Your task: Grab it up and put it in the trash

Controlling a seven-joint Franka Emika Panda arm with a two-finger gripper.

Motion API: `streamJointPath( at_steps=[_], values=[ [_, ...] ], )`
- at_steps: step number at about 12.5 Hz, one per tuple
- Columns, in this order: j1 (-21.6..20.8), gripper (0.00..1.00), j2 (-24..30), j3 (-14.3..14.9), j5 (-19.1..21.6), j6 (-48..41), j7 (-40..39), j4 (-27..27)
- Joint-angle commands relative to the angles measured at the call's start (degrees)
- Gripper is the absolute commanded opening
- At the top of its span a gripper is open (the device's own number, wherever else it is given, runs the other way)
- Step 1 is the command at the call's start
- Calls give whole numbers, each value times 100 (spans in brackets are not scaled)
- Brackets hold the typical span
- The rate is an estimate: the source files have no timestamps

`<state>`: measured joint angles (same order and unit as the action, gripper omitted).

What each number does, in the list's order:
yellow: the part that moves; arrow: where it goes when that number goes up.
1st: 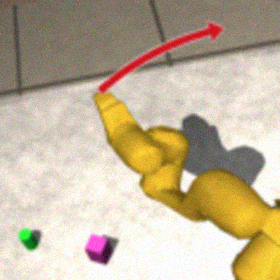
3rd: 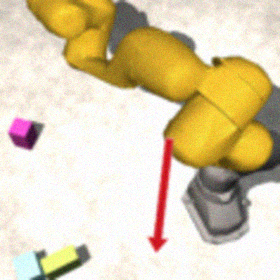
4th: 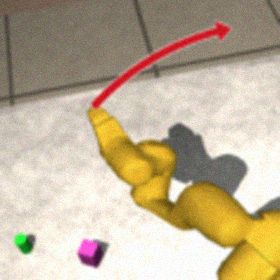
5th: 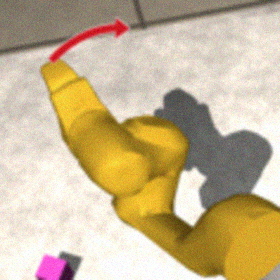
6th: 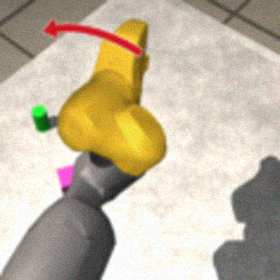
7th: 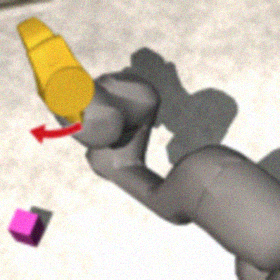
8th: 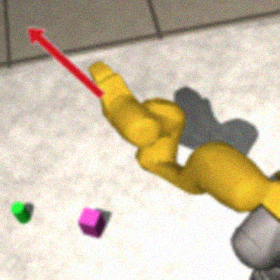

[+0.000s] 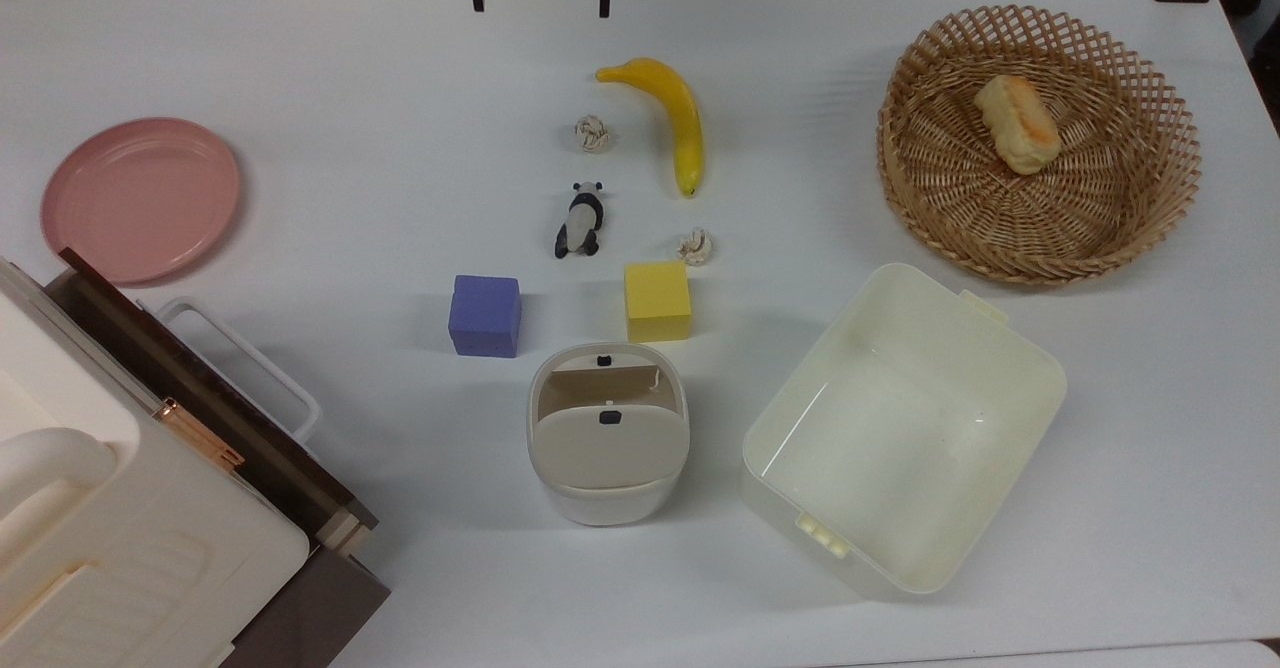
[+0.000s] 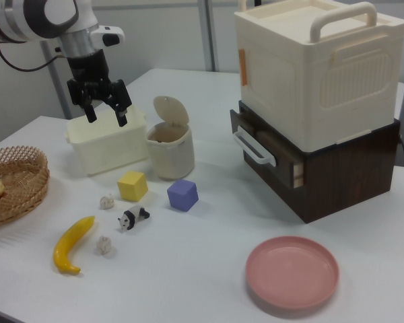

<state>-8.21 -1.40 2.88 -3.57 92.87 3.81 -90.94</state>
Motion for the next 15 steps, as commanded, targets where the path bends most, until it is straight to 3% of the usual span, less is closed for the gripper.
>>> streamJointPath(
  at_steps=[1, 15],
  values=[
    [-50, 100, 96, 3, -38, 56, 67, -134],
    [-67, 100, 113, 3, -38, -76, 76, -143]
  ],
)
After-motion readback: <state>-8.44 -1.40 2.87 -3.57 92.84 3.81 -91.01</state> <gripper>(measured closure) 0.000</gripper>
